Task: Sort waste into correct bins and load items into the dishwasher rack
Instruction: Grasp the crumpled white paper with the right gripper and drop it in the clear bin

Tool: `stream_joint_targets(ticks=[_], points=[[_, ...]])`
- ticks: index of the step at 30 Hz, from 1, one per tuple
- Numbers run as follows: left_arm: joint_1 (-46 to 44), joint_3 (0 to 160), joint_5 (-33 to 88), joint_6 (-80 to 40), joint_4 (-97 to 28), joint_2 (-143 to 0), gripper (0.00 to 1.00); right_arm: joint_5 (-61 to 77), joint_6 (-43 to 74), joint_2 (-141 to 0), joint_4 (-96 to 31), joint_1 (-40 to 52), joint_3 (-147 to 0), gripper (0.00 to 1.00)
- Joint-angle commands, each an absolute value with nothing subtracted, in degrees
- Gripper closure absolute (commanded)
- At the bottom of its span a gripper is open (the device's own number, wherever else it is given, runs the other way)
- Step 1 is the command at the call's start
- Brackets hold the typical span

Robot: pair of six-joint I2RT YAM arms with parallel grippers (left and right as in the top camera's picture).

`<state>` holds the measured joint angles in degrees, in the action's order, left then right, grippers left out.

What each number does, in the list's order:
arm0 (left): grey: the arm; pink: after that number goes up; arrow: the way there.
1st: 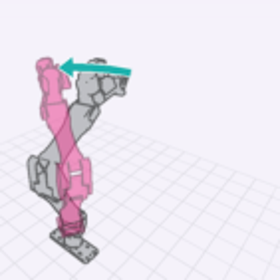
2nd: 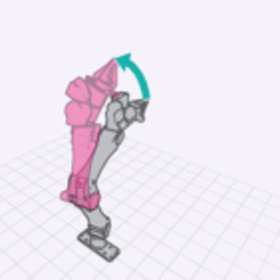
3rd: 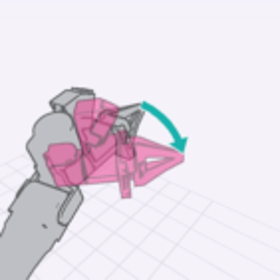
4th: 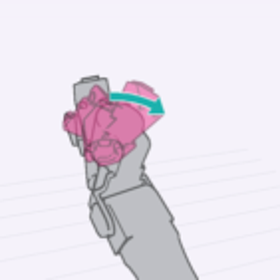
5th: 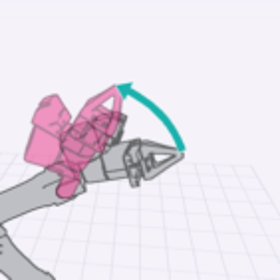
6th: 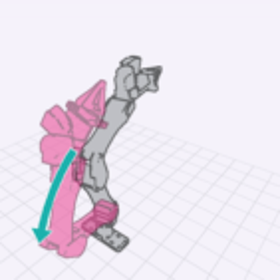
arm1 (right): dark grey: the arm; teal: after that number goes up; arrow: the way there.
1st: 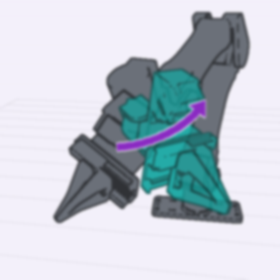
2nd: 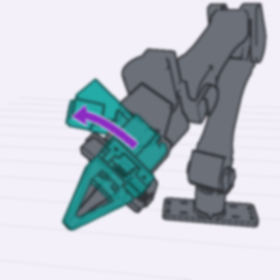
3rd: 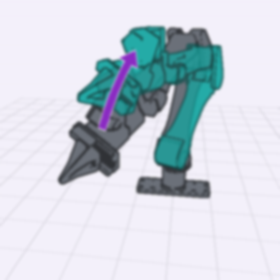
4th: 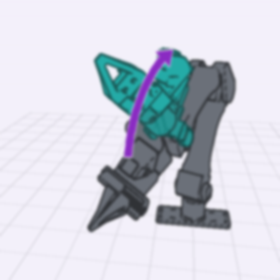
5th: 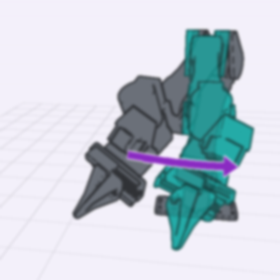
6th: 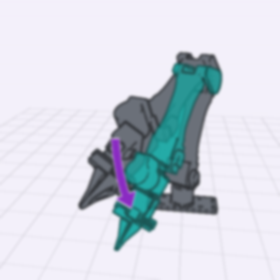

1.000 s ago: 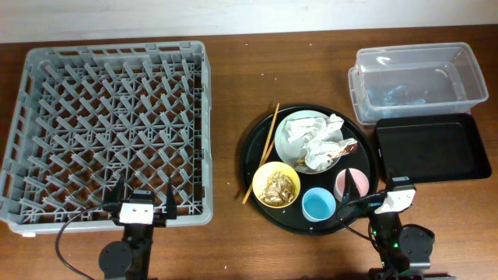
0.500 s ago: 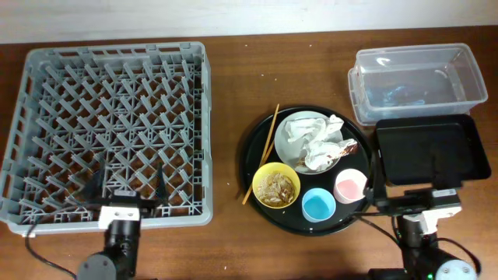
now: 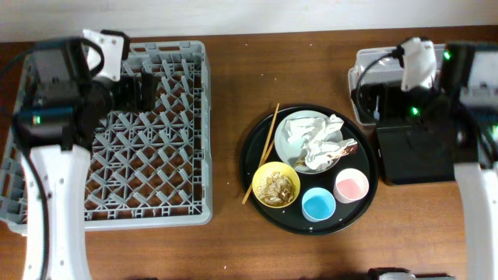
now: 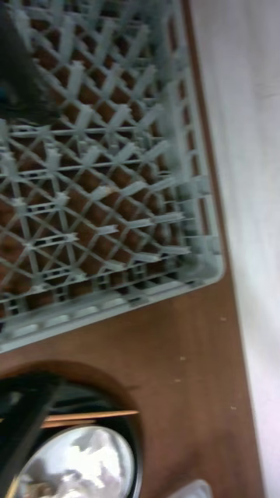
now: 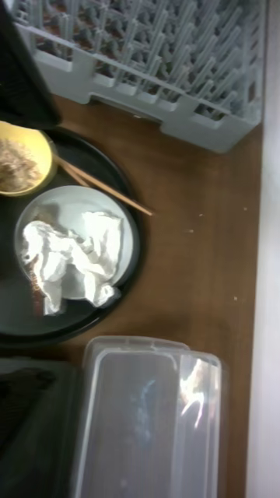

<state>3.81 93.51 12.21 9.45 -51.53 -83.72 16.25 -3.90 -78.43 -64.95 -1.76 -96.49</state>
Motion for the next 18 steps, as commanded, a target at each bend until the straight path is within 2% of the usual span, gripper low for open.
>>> stream_joint_targets(ticks=[1,5,6,8,9,11,12,18], points=[[3.75,105.08,12.67,10.00,-62.59,-93.95,0.01,18.13,-4.05,-86.96,-71.68,1.30,-103.83,0.02],[3.79,105.10,12.71,9.96,-63.72,-102.52,0.01,34.92,-3.86,-97.01,-72.51,2.68,-103.79,0.01],[3.77,105.10,12.71,9.96,-63.72,-103.96,0.01,35.44,-2.39,-99.53,-72.53,2.68,-103.79,0.09],[3.77,105.10,12.71,9.96,-63.77,-106.80,0.01,26.70,15.18,-104.64,-73.17,3.25,-103.55,0.09],[3.75,105.10,12.69,9.96,-63.72,-107.92,0.01,11.03,29.12,-107.11,-74.02,5.85,-103.18,0.09],[3.75,105.10,12.69,9.96,-63.72,-108.64,0.01,-3.81,42.76,-109.56,-73.71,11.29,-102.45,0.01],[3.75,105.10,12.69,9.96,-63.72,-108.64,0.01,-7.11,47.81,-111.11,-73.69,13.13,-101.86,0.02],[3.75,105.10,12.69,9.96,-63.16,-108.64,0.01,-5.72,50.24,-122.96,-70.48,13.43,-101.25,0.02]])
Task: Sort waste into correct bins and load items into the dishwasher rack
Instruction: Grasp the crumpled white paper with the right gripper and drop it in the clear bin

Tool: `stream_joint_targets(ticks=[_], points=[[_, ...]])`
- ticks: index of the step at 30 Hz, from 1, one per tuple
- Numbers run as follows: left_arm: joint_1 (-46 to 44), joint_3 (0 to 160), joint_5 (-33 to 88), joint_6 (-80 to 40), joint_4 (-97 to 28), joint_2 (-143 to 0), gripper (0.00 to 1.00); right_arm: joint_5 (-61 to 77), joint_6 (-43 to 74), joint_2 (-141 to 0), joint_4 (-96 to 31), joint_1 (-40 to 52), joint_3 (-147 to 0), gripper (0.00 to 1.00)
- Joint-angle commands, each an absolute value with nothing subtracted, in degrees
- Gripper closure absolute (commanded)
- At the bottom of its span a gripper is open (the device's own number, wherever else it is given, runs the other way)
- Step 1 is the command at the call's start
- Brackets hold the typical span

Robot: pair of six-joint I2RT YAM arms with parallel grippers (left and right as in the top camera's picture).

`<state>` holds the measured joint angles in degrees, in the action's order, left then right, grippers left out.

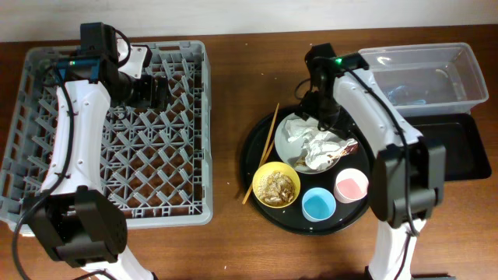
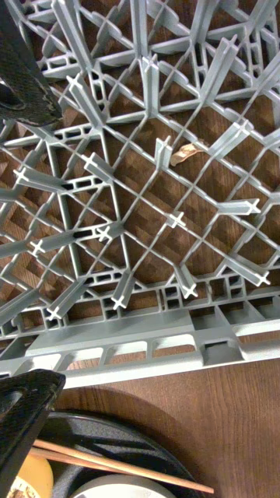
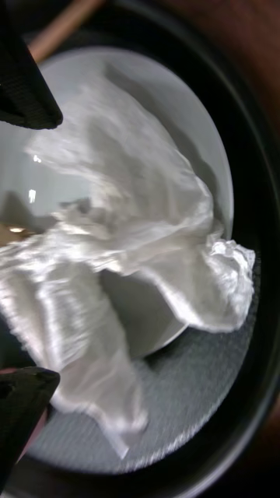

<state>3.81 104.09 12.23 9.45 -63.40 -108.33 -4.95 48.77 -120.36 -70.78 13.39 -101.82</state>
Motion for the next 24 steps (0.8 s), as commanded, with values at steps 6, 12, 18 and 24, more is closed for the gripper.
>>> stream_joint_targets(ticks=[6,12,18,24], points=[[3.75,105.10,12.69,9.98,-63.16,-108.64,0.01,-5.02,49.80,-128.27,-66.92,13.43,-98.13,0.02],[3.75,105.10,12.69,9.98,-63.16,-108.64,0.01,-4.97,48.34,-128.31,-61.23,13.43,-91.22,0.76],[3.75,105.10,12.69,9.96,-63.18,-108.64,0.01,-0.47,37.43,-127.35,-64.10,13.43,-96.73,0.96],[3.75,105.10,12.69,9.96,-63.18,-108.64,0.01,3.90,24.73,-119.79,-76.47,11.57,-116.99,0.96]])
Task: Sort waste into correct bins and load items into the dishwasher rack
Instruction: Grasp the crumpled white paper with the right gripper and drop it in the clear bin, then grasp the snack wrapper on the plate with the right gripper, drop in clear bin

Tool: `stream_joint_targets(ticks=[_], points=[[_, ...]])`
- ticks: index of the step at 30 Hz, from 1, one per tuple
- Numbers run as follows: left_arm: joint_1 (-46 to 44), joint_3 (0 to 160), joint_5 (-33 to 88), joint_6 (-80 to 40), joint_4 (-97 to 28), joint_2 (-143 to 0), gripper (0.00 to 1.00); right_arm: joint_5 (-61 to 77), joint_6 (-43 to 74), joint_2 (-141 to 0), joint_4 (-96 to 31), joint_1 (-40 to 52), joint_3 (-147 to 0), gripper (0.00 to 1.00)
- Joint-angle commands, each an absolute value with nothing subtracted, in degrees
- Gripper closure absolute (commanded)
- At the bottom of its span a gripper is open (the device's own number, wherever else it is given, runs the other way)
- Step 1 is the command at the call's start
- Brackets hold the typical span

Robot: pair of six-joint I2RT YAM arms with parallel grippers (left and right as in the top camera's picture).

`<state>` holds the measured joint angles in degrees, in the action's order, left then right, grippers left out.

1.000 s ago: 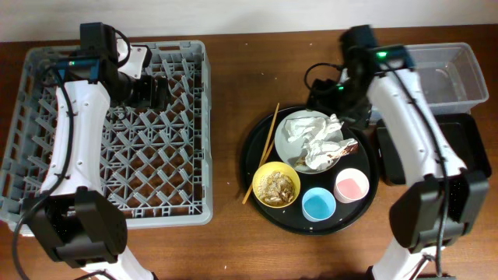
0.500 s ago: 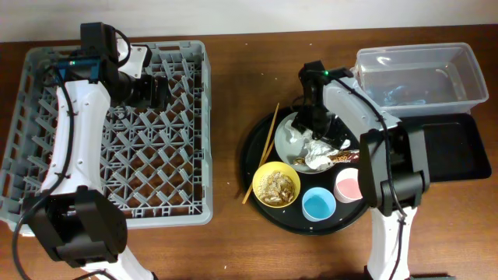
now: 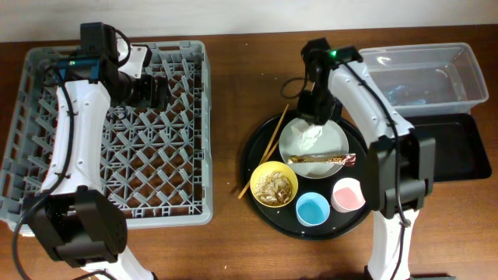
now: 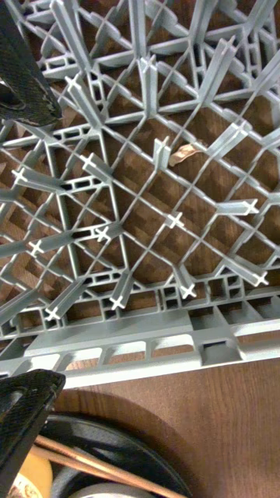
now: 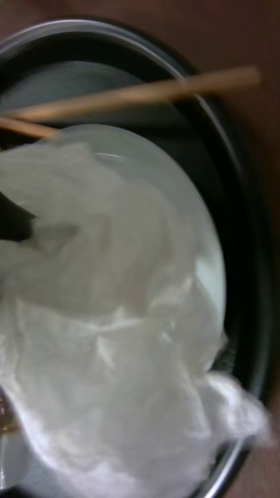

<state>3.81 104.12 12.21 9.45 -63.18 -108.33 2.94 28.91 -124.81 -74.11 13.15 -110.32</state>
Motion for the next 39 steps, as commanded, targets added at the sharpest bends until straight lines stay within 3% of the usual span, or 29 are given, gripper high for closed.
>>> stream_joint_targets(ticks=[1,4,8,10,12,14,15,17,20,23,26,32,34,36,37,39], points=[[3.75,105.10,12.69,9.96,-63.16,-108.64,0.01,3.88,24.16,-118.48,-77.54,10.09,-119.42,0.96],[3.75,105.10,12.69,9.96,-63.18,-108.64,0.01,3.86,24.29,-116.03,-76.38,2.09,-122.78,0.96],[3.79,105.10,12.69,9.98,-63.18,-108.64,0.01,1.26,27.49,-118.41,-61.95,-13.02,-122.74,0.96],[3.79,105.10,12.69,9.96,-63.18,-108.64,0.01,0.84,27.46,-120.07,-57.82,-14.28,-122.72,0.64],[3.79,105.10,12.69,9.96,-63.18,-108.64,0.01,1.10,27.42,-120.27,-56.07,-14.26,-122.72,0.14],[3.79,105.10,12.69,9.98,-63.18,-108.64,0.01,4.82,24.69,-119.61,-56.27,-14.28,-122.76,0.03],[3.79,105.10,12.69,9.96,-63.18,-108.64,0.01,7.01,23.49,-118.98,-56.77,-14.26,-122.78,0.03],[3.79,105.10,12.69,9.96,-63.18,-108.64,0.01,16.62,20.10,-115.46,-60.66,-14.02,-122.83,0.19],[3.79,105.10,12.67,9.96,-63.18,-108.64,0.01,18.90,21.85,-111.00,-82.67,-4.45,-122.80,0.39],[3.79,105.10,12.67,9.96,-63.18,-108.64,0.01,0.95,35.92,-111.02,-91.07,9.50,-122.32,0.40],[3.90,105.10,12.67,9.98,-63.18,-108.64,0.01,-3.97,50.78,-111.02,-90.67,17.56,-113.34,0.41],[3.64,105.10,12.69,9.96,-63.18,-108.64,0.01,-2.07,56.47,-111.02,-66.11,20.12,-82.72,0.42],[3.66,105.10,12.67,9.98,-63.18,-108.64,0.01,-2.42,56.45,-111.04,-59.11,20.12,-77.32,0.28],[3.64,105.10,12.67,9.98,-63.18,-108.64,0.01,-4.05,56.45,-111.04,-53.74,20.12,-73.97,0.26],[3.64,105.10,12.67,9.98,-63.18,-108.64,0.01,-6.07,56.45,-111.04,-51.86,20.12,-73.17,0.30],[3.90,105.10,12.67,9.96,-63.18,-108.64,0.01,-9.63,56.14,-111.04,-51.46,20.05,-73.17,0.64]])
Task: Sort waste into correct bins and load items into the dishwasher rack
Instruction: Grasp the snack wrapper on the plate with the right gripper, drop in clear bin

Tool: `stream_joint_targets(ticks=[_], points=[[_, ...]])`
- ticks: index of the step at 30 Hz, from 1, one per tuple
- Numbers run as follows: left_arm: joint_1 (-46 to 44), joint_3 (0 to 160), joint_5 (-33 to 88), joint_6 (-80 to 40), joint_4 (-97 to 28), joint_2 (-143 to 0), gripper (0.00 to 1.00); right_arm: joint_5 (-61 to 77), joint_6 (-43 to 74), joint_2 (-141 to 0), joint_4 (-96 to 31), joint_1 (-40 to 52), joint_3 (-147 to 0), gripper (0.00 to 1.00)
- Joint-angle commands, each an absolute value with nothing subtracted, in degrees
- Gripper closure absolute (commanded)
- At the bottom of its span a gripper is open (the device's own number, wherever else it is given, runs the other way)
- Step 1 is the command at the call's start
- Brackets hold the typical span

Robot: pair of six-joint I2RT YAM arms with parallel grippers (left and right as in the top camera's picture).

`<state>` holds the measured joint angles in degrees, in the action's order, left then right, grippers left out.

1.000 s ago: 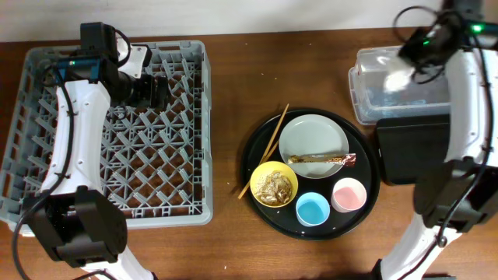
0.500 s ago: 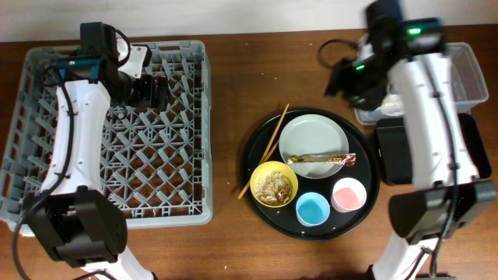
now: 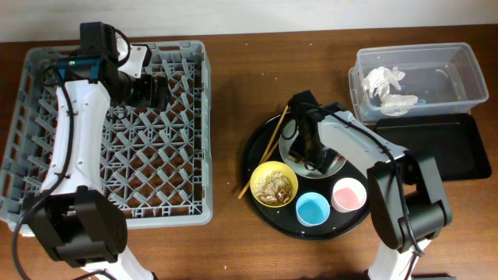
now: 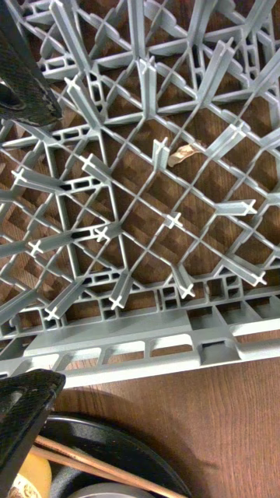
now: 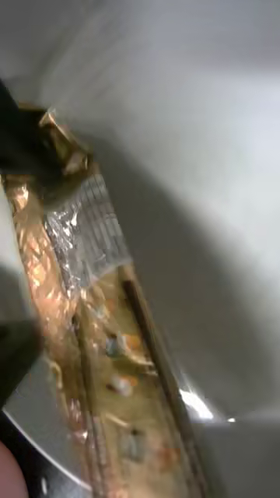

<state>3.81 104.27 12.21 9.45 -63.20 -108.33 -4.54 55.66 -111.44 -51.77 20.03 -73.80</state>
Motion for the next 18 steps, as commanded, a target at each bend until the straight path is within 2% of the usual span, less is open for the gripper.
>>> stream_joint_targets(ticks=[1,5,8,9,10,11,15,18], points=[[3.90,105.10,12.69,9.98,-63.18,-108.64,0.01,-9.72,55.72,-111.04,-51.35,19.38,-73.19,0.96],[3.90,105.10,12.67,9.98,-63.18,-108.64,0.01,-5.13,34.92,-109.60,-51.68,17.17,-79.85,0.96],[3.90,105.10,12.67,9.98,-63.18,-108.64,0.01,-4.29,32.99,-105.97,-58.59,17.17,-87.66,0.96],[3.90,105.10,12.67,9.98,-63.18,-108.64,0.01,-4.34,33.85,-104.71,-59.70,16.99,-88.09,0.89],[3.90,105.10,12.67,9.98,-63.18,-108.64,0.01,-5.04,40.64,-104.51,-62.81,15.94,-88.03,0.13],[3.90,105.10,12.67,9.96,-63.18,-108.64,0.01,-5.65,46.15,-105.34,-63.57,14.61,-86.89,0.02],[3.90,105.10,12.67,9.98,-63.18,-108.64,0.01,-4.97,52.69,-107.53,-45.52,12.69,-74.35,0.02],[3.90,105.10,12.67,9.98,-63.18,-108.64,0.01,-5.02,54.57,-107.66,-42.35,12.67,-70.57,0.02]])
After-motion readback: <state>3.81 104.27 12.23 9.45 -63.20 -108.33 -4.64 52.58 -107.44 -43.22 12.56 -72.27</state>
